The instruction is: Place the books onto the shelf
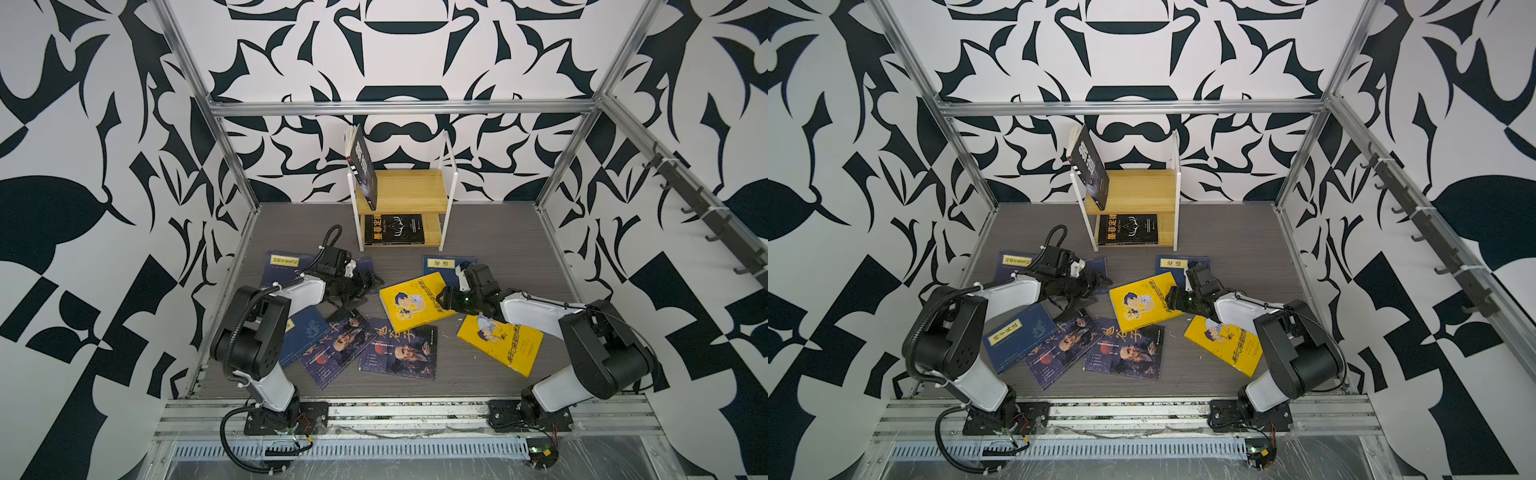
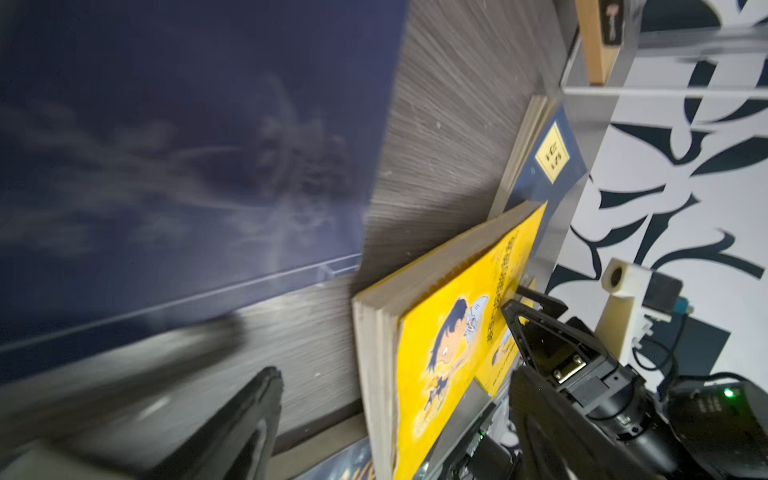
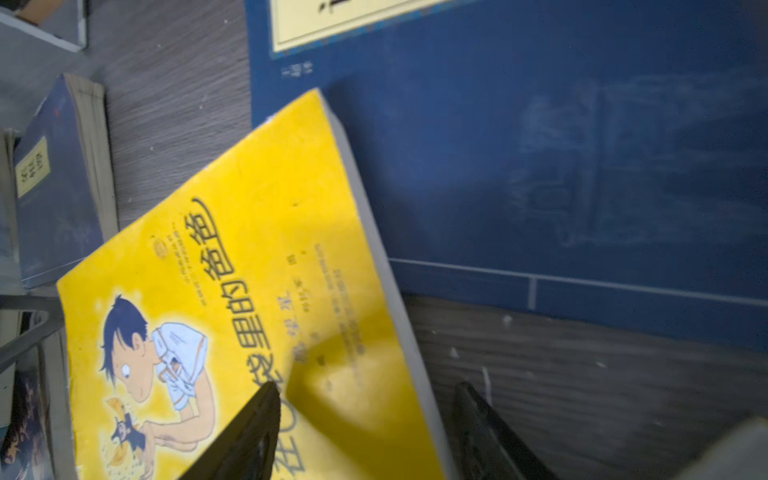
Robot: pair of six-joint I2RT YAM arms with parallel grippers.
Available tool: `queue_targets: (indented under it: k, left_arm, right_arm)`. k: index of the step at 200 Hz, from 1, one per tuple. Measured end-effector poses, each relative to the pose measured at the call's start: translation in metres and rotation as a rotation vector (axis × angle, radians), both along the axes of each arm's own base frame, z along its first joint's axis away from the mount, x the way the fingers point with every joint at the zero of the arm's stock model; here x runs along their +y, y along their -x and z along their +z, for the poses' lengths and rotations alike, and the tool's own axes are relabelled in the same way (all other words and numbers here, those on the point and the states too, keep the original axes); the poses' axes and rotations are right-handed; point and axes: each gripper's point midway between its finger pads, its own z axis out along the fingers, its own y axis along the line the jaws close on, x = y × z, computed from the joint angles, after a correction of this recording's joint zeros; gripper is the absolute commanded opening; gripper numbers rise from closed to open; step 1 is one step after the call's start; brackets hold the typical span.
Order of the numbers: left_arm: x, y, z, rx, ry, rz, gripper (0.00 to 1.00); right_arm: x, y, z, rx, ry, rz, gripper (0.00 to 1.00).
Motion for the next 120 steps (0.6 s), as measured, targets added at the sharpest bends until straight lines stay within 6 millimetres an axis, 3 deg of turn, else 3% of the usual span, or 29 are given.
queue_targets:
  k: [22,66,120]
  left_arm:
    - [-0.01,0.0,-0.007,0.025,0.0,-0.027,0.87]
    - [-0.007,0.006,-0.018,0.069,-0.011,-0.015,0.8]
    - [-0.008,0.001,-0.021,0.095,0.008,-0.017,0.71]
  right_arm:
    - [0.01,-0.001,0.0,0.001,-0.009,0.011,0.68]
    - [0.033,0.01,0.0,0.0,-0.014,0.069,0.68]
    - [0.036,0.01,0.0,-0.001,-0.016,0.049,0.67]
